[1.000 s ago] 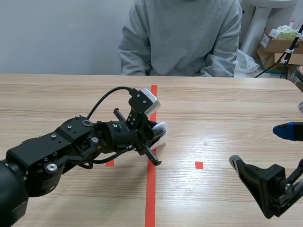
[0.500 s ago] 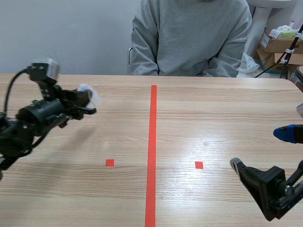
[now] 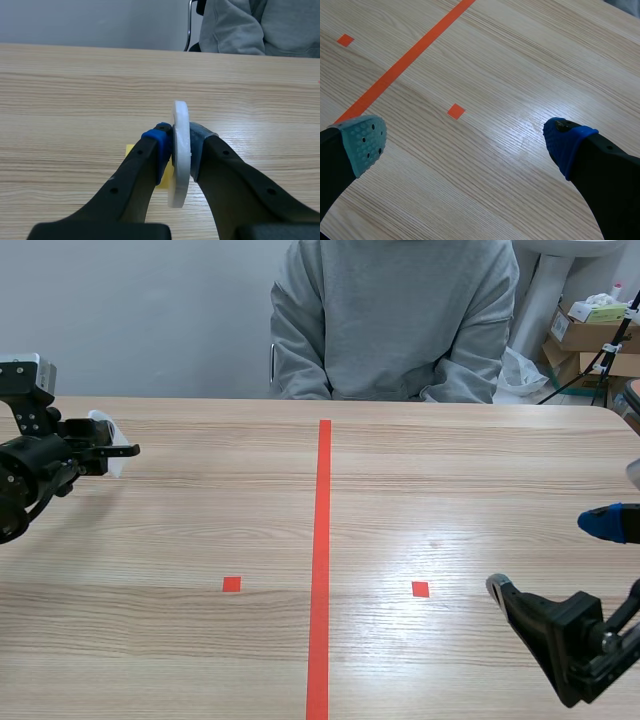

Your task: Do the leaf sorting experiment

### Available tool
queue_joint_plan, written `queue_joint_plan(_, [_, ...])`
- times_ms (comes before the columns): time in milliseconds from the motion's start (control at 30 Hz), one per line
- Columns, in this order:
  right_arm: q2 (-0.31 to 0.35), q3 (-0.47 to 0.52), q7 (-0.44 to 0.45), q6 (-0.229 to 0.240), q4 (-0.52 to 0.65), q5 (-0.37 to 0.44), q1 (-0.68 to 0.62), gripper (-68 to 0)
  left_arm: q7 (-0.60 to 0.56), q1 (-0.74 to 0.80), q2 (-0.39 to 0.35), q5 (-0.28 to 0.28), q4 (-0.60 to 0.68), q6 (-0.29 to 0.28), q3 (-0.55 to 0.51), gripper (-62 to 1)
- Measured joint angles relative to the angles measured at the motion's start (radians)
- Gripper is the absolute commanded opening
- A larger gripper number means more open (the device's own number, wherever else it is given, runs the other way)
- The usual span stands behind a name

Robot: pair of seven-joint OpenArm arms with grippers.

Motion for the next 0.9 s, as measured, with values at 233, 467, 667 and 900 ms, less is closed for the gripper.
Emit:
queue_joint_plan(233, [0.0,0.0,0.0,0.0,0.0,0.0,0.0,-1.9,-0.008,-0.045,0.0,0.071,-0.126,0.008,0.002,-56.9])
queue_joint_plan(467, [0.0,0.0,0.0,0.0,0.0,0.0,0.0,-1.9,-0.007,-0.033,0.003,0.074,-0.149,0.012,0.004,-56.9])
queue_joint_plan(667, [0.0,0.0,0.0,0.0,0.0,0.0,0.0,-1.9,0.005,-0.031,0.021,0.116,-0.149,0.023,0.004,-56.9])
queue_joint_plan(900, [0.0,0.0,0.0,0.0,0.0,0.0,0.0,-1.9,0.001,-0.031,0.033,0.142,-0.147,0.03,0.004,-45.5])
